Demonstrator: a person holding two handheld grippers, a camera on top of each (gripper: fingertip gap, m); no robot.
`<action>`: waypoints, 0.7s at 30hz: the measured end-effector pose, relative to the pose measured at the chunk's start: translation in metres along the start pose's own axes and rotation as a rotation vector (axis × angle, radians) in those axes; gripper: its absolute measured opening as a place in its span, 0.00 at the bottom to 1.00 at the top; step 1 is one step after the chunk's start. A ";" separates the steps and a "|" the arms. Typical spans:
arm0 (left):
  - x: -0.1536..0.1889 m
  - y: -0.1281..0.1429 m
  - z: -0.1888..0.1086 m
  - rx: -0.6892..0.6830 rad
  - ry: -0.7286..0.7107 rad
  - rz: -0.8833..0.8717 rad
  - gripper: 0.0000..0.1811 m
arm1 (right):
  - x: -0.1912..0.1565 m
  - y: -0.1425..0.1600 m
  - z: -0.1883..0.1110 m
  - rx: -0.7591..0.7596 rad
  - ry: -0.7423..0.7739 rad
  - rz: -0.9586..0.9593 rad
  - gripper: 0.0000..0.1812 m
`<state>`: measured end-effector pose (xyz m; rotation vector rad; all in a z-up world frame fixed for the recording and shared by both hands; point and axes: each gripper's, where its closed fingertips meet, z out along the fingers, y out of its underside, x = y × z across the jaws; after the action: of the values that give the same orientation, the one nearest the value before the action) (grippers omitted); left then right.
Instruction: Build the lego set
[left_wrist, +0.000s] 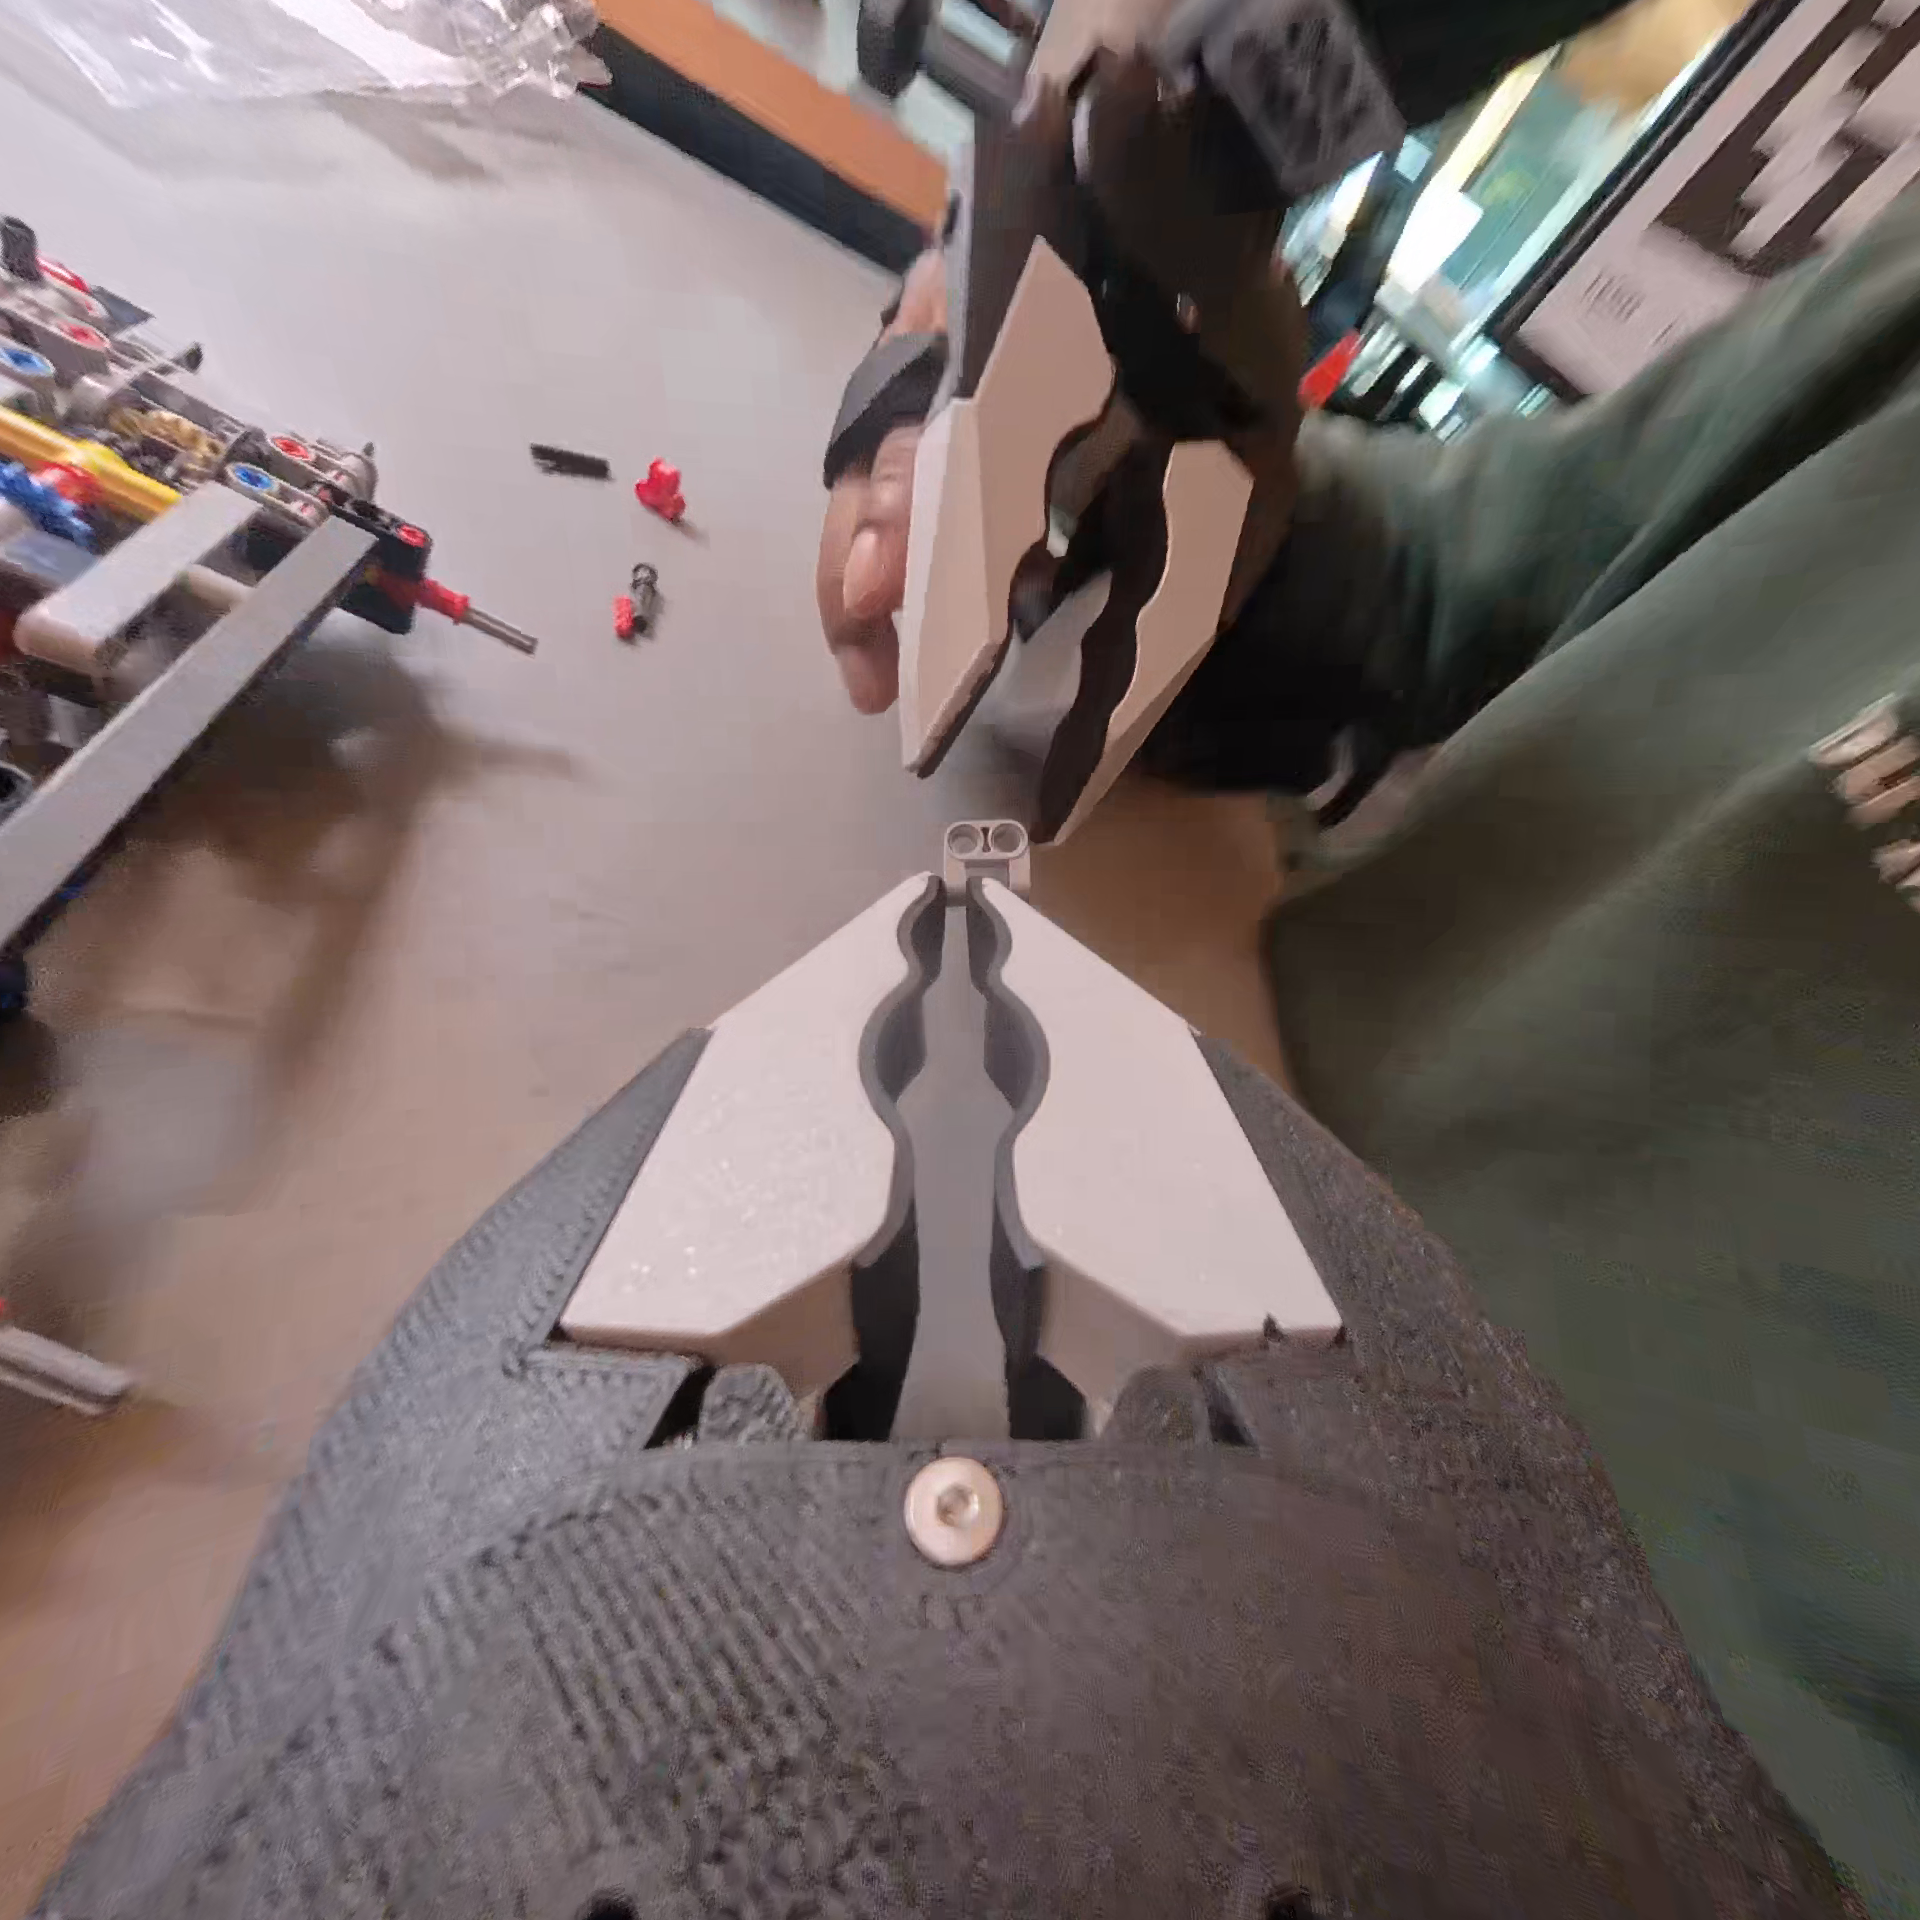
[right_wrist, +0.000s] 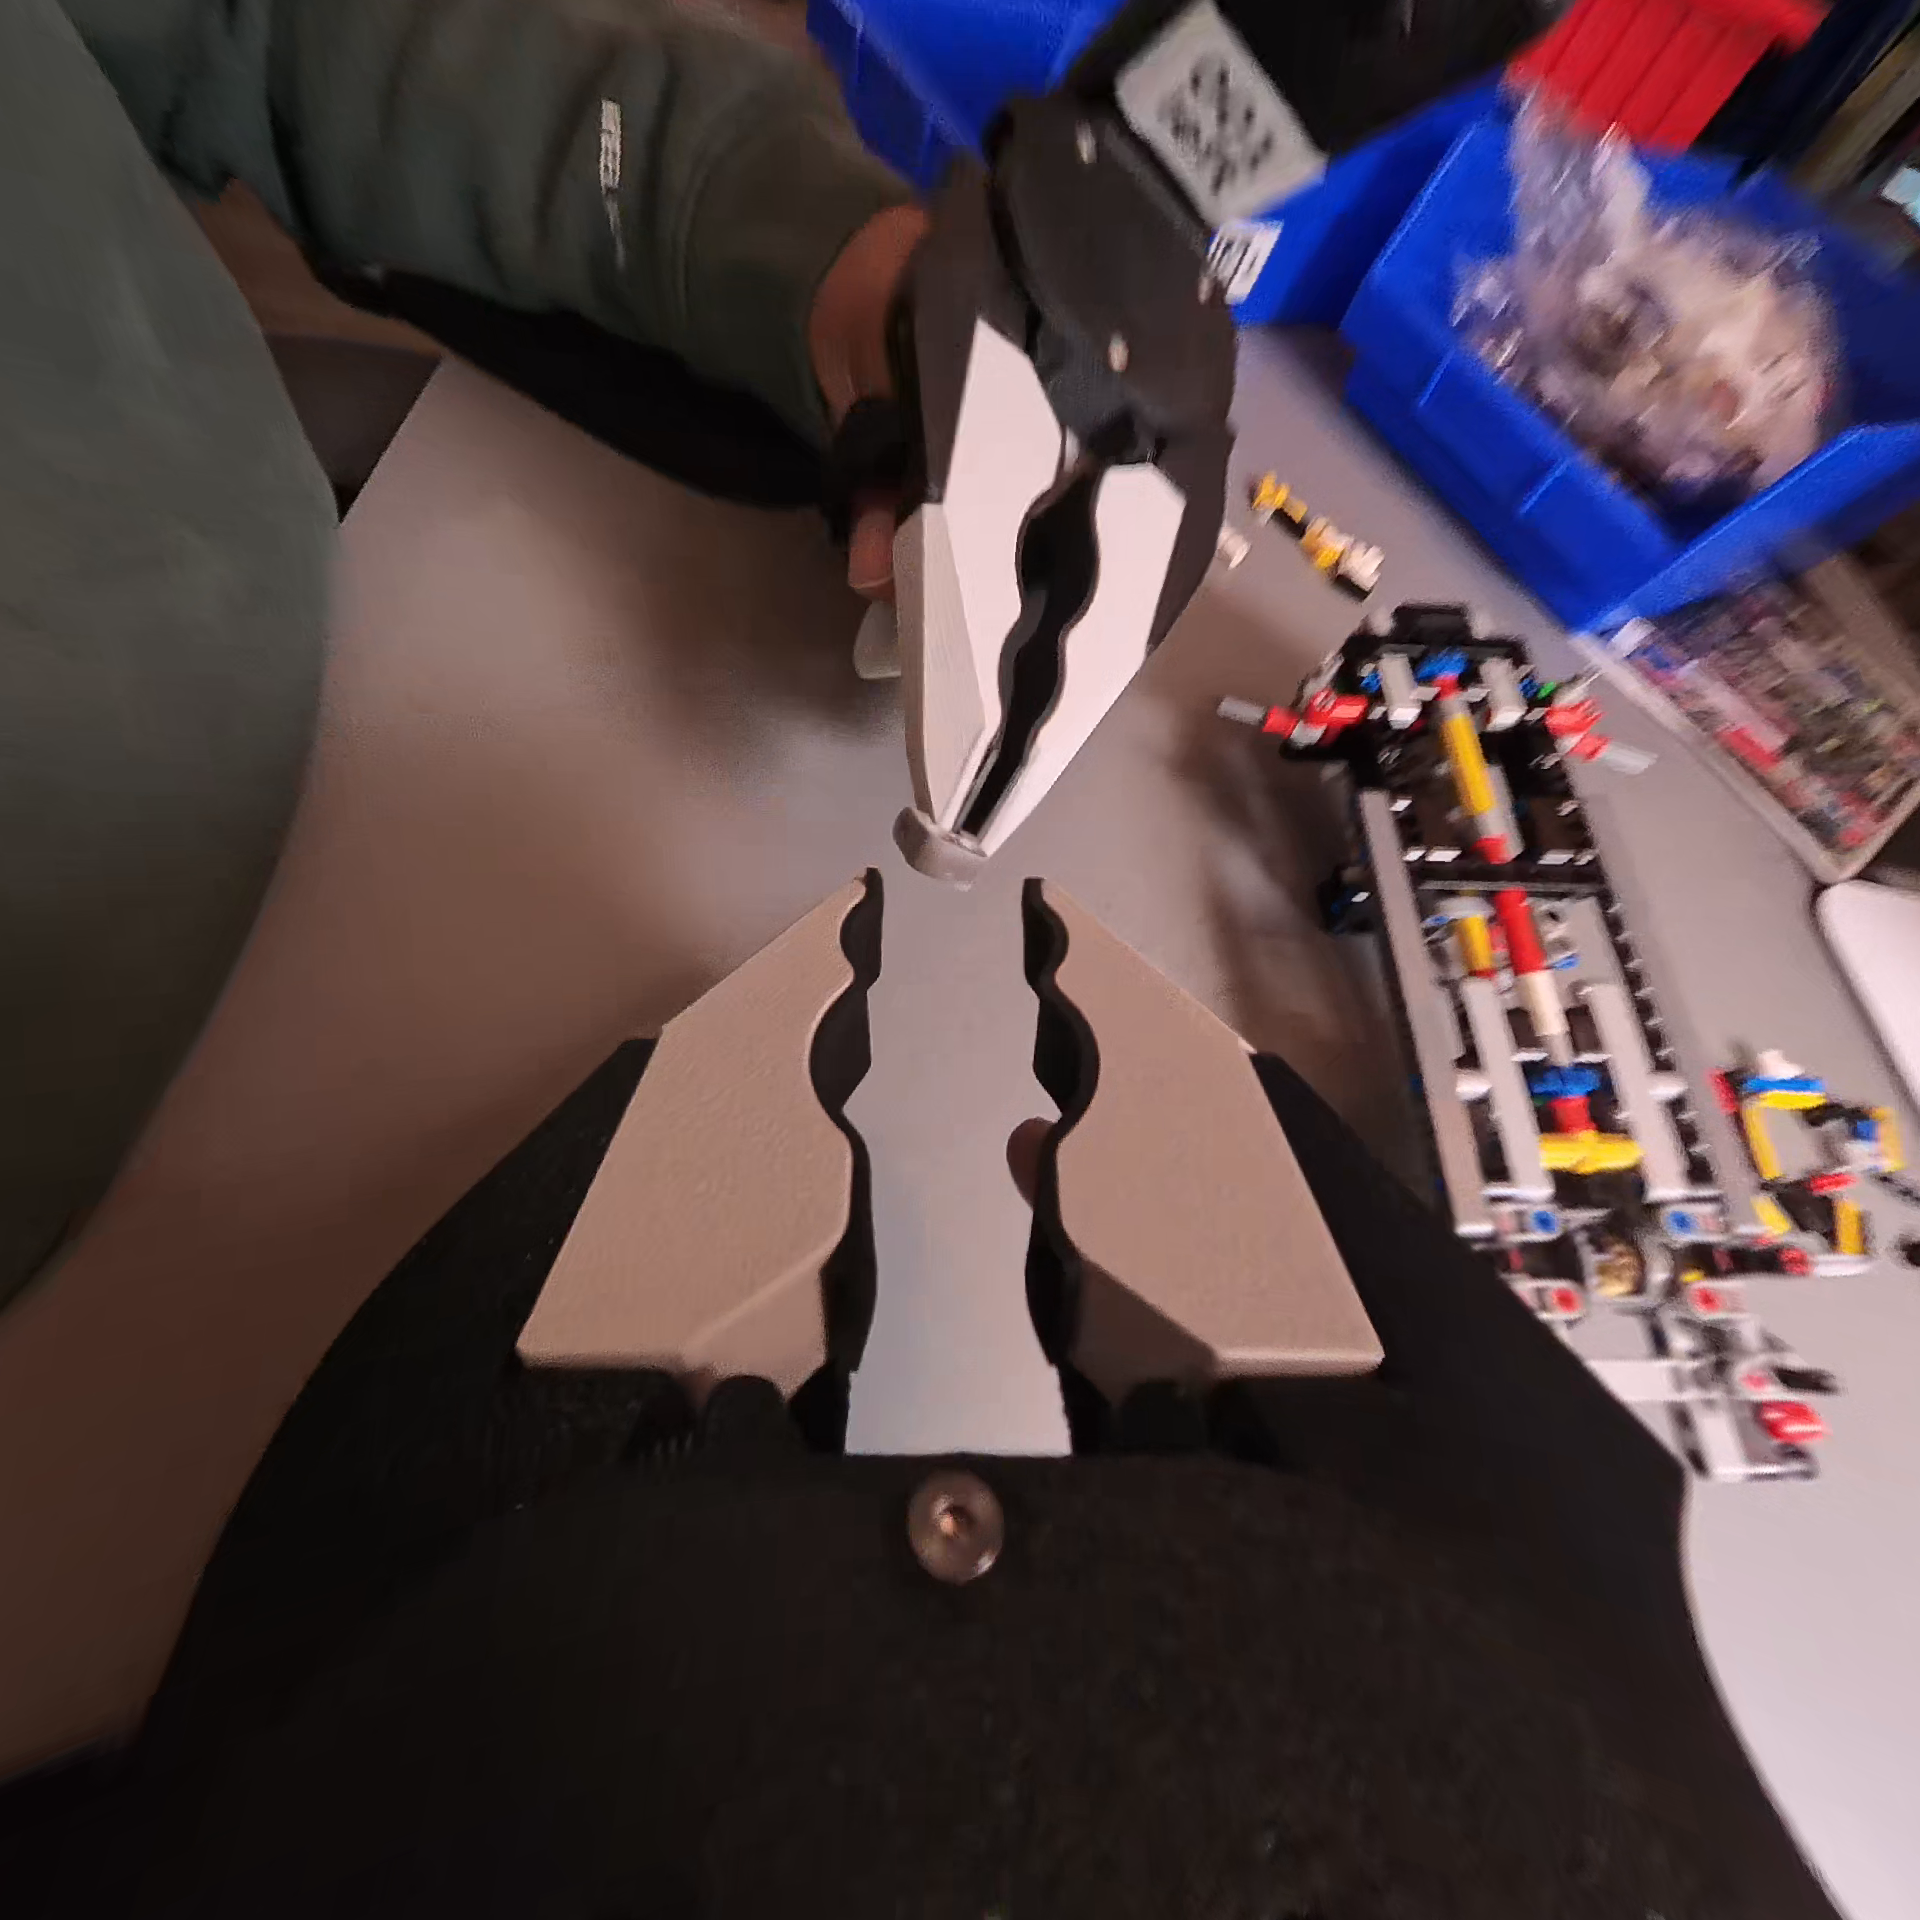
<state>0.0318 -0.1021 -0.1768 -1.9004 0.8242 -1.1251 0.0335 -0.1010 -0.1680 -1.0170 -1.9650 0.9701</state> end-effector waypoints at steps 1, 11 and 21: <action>0.004 -0.006 -0.002 0.042 0.051 -0.069 0.01 | 0.001 -0.007 -0.002 0.037 0.018 -0.031 0.14; 0.021 -0.021 -0.008 0.145 0.253 -0.282 0.01 | -0.003 -0.032 -0.004 0.143 0.084 -0.157 0.11; 0.012 -0.021 -0.007 0.161 0.174 -0.241 0.02 | 0.003 -0.026 -0.002 0.125 0.081 -0.086 0.04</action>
<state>0.0334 -0.1037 -0.1511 -1.8196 0.5867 -1.4749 0.0260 -0.1085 -0.1445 -0.8816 -1.8420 0.9765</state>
